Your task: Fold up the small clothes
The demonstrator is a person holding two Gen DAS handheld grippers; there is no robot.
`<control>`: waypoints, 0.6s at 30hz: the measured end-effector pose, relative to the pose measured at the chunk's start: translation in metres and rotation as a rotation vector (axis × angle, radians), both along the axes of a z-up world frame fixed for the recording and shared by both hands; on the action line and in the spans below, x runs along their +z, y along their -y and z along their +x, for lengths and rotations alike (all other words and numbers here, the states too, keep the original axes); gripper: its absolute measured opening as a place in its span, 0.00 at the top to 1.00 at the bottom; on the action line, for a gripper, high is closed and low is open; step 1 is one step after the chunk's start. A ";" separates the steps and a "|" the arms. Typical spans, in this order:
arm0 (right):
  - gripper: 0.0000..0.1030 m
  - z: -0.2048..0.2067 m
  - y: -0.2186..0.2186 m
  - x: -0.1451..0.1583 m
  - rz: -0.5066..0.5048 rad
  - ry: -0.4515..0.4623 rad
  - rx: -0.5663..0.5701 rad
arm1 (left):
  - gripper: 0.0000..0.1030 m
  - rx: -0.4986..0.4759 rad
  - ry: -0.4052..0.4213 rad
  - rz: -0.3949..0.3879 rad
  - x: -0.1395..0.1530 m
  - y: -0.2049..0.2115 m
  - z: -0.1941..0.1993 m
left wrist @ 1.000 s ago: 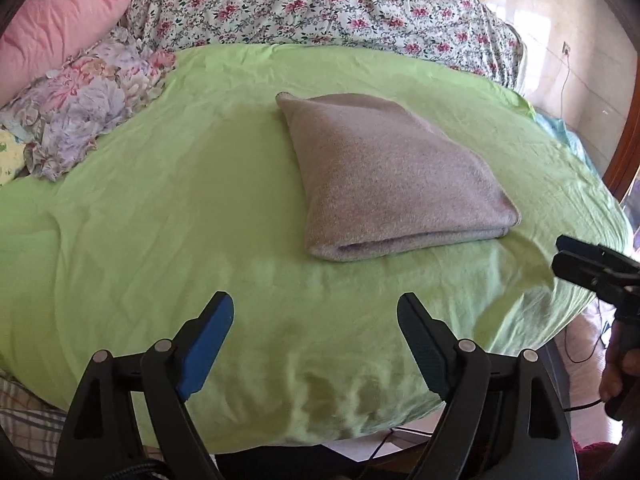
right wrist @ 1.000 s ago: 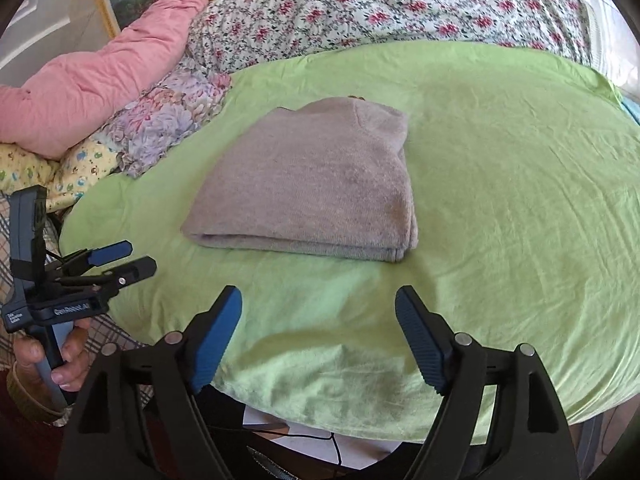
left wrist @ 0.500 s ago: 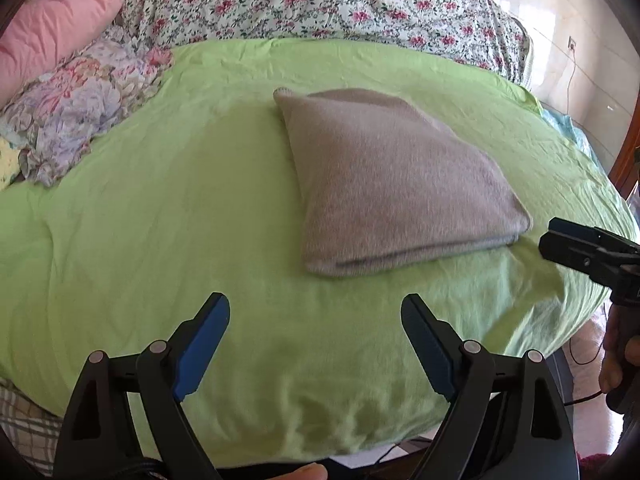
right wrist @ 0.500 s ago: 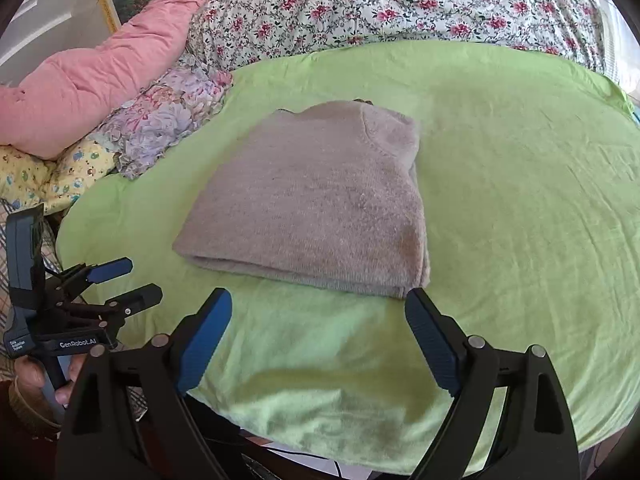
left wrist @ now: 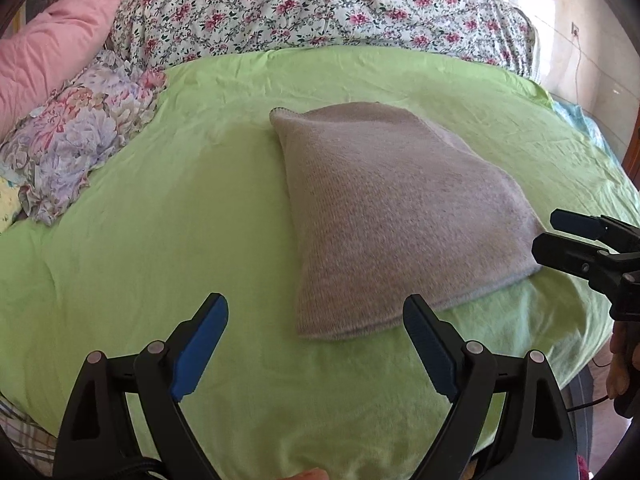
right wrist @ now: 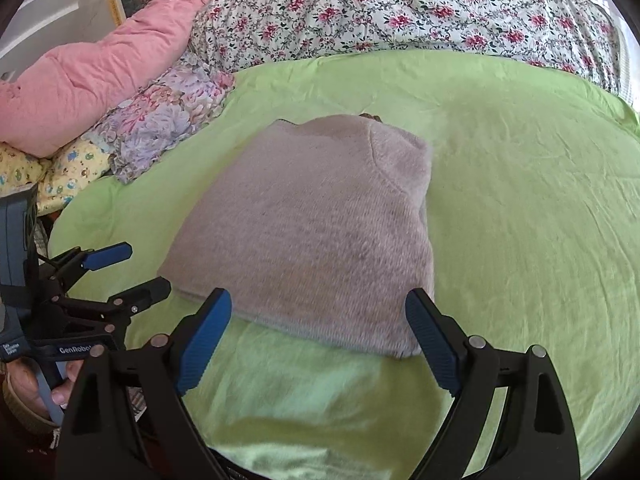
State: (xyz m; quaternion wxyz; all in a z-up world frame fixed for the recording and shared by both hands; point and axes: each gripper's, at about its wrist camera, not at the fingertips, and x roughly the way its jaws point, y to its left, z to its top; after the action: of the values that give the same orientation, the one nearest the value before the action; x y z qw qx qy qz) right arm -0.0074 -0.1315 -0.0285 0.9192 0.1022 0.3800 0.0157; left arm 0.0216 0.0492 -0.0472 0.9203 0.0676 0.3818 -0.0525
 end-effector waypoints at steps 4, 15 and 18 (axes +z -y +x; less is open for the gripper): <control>0.14 0.006 0.000 0.000 -0.003 -0.002 0.004 | 0.13 0.013 0.008 0.011 0.003 0.003 0.005; 0.13 0.019 -0.002 0.003 -0.007 -0.001 0.025 | 0.12 0.035 0.002 -0.007 0.007 0.004 0.011; 0.13 0.020 -0.002 0.004 -0.008 0.002 0.026 | 0.12 0.040 0.001 -0.005 0.008 0.005 0.011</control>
State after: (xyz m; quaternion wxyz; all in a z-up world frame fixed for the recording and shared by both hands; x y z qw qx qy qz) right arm 0.0126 -0.1295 -0.0244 0.9196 0.0934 0.3807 0.0261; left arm 0.0327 0.0440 -0.0395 0.9214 0.0578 0.3826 -0.0351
